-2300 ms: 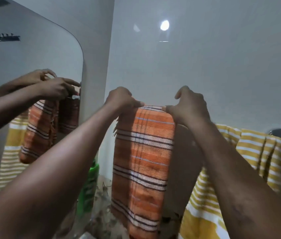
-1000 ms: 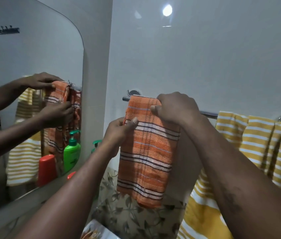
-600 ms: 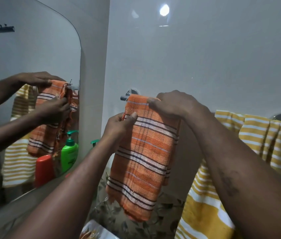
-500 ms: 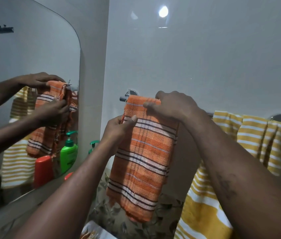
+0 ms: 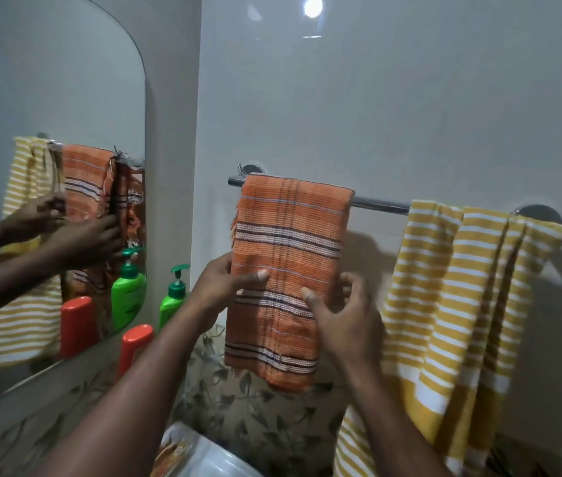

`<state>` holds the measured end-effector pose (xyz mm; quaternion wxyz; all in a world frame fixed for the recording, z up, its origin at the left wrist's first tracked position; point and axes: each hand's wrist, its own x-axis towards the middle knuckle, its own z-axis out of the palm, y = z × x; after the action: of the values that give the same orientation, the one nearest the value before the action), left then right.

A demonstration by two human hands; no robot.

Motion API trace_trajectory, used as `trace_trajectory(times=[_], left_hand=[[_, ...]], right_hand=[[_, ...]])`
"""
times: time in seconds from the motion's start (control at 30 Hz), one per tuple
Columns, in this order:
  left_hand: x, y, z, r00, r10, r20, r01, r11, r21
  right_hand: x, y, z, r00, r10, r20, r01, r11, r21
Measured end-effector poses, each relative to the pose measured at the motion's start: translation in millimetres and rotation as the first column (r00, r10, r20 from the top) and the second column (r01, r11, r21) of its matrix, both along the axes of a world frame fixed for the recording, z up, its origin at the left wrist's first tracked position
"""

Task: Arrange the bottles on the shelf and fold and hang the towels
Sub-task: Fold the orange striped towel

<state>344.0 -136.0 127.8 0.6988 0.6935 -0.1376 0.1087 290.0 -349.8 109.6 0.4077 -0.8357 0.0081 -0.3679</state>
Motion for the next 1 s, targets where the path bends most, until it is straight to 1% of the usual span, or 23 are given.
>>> trace_trajectory(times=[0.07, 0.13, 0.2, 0.27, 0.33, 0.47, 0.6, 0.73, 0.8, 0.93, 1.0], left_hand=[[-4.4, 1.0, -18.5, 0.998, 0.008, -0.055, -0.008, 1.0, 0.008], [-9.9, 2.1, -37.6, 0.994, 0.013, -0.111, -0.011, 1.0, 0.019], [-14.2, 3.4, -59.3, 0.986, 0.023, -0.163, -0.012, 0.998, 0.063], [-19.3, 4.0, -80.6, 0.975, 0.04, -0.22, -0.014, 0.993, 0.116], [-23.9, 4.3, -100.0, 0.967, 0.065, -0.245, -0.024, 0.986, 0.166], [-31.0, 7.6, -123.2, 0.958, 0.107, -0.267, -0.051, 0.977, 0.209], [-34.5, 8.0, -128.0, 0.954, 0.13, -0.269, -0.083, 0.981, 0.176], [-35.2, 5.8, -130.7, 0.961, 0.109, -0.253, -0.065, 0.982, 0.175], [-36.5, 1.9, -131.3, 0.961, 0.103, -0.256, -0.073, 0.989, 0.125], [-35.6, -6.8, -134.6, 0.958, 0.153, -0.244, -0.143, 0.988, 0.06], [-31.0, -9.4, -138.0, 0.951, 0.215, -0.223, -0.204, 0.976, 0.073]], right_hand=[[4.4, -0.4, -25.5, 0.985, 0.009, -0.172, -0.009, 1.0, -0.001], [5.1, 0.1, -42.9, 0.957, 0.082, -0.279, -0.066, 0.996, 0.065], [4.3, -0.7, -58.5, 0.919, 0.173, -0.355, -0.128, 0.981, 0.146], [5.6, -1.4, -76.8, 0.895, 0.187, -0.404, -0.137, 0.979, 0.15], [6.1, -0.1, -93.7, 0.874, 0.2, -0.443, -0.145, 0.977, 0.156], [-2.3, 1.6, -102.4, 0.862, 0.197, -0.468, -0.147, 0.979, 0.142], [-5.6, 0.9, -104.5, 0.869, 0.204, -0.45, -0.15, 0.977, 0.152], [-2.5, 0.6, -117.1, 0.872, 0.213, -0.441, -0.162, 0.975, 0.152], [-4.0, 0.0, -117.8, 0.875, 0.214, -0.435, -0.168, 0.975, 0.142], [-9.1, -4.5, -118.5, 0.881, 0.217, -0.421, -0.186, 0.976, 0.114], [-10.9, -6.7, -119.2, 0.9, 0.188, -0.393, -0.161, 0.982, 0.101]])
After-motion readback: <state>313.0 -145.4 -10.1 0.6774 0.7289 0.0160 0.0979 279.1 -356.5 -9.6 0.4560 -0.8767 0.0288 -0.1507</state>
